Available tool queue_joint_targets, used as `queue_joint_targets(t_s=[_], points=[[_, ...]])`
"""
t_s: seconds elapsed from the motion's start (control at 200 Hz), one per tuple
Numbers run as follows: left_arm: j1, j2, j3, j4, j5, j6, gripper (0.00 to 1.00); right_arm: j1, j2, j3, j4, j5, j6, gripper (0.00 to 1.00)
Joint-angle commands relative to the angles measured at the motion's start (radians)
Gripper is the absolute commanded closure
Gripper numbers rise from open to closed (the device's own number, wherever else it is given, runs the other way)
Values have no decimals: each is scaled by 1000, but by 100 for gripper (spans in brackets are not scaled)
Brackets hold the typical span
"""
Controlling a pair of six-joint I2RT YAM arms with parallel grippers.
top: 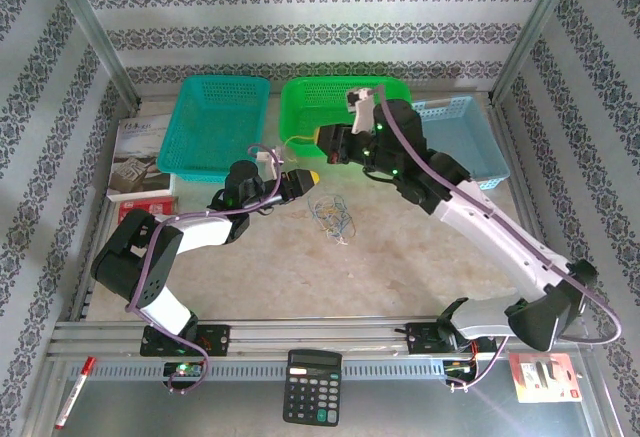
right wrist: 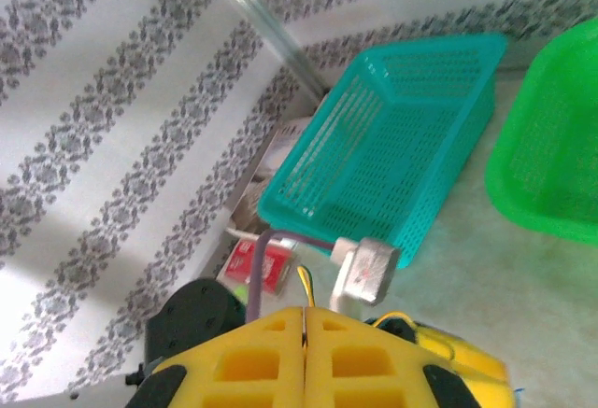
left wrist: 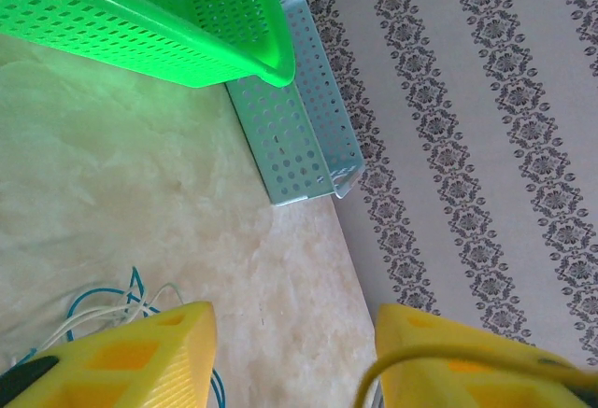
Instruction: Untangle the cables
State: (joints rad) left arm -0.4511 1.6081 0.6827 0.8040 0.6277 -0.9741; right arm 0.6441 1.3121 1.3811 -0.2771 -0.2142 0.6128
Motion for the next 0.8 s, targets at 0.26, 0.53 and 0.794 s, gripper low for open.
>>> queue_joint_targets(t_s=[0.26,0.53,0.794], points=[[-11,-127,-21,-54,-32,56,33,-371,-149,-92,-13,153,-48,100],[-12,-201,16,-160,-34,102,19,-608,-150,-167,46,241,-63,100],[-12,-255,45,-261,-54,145,0,-715,-38,-183,125,296,-89,100]])
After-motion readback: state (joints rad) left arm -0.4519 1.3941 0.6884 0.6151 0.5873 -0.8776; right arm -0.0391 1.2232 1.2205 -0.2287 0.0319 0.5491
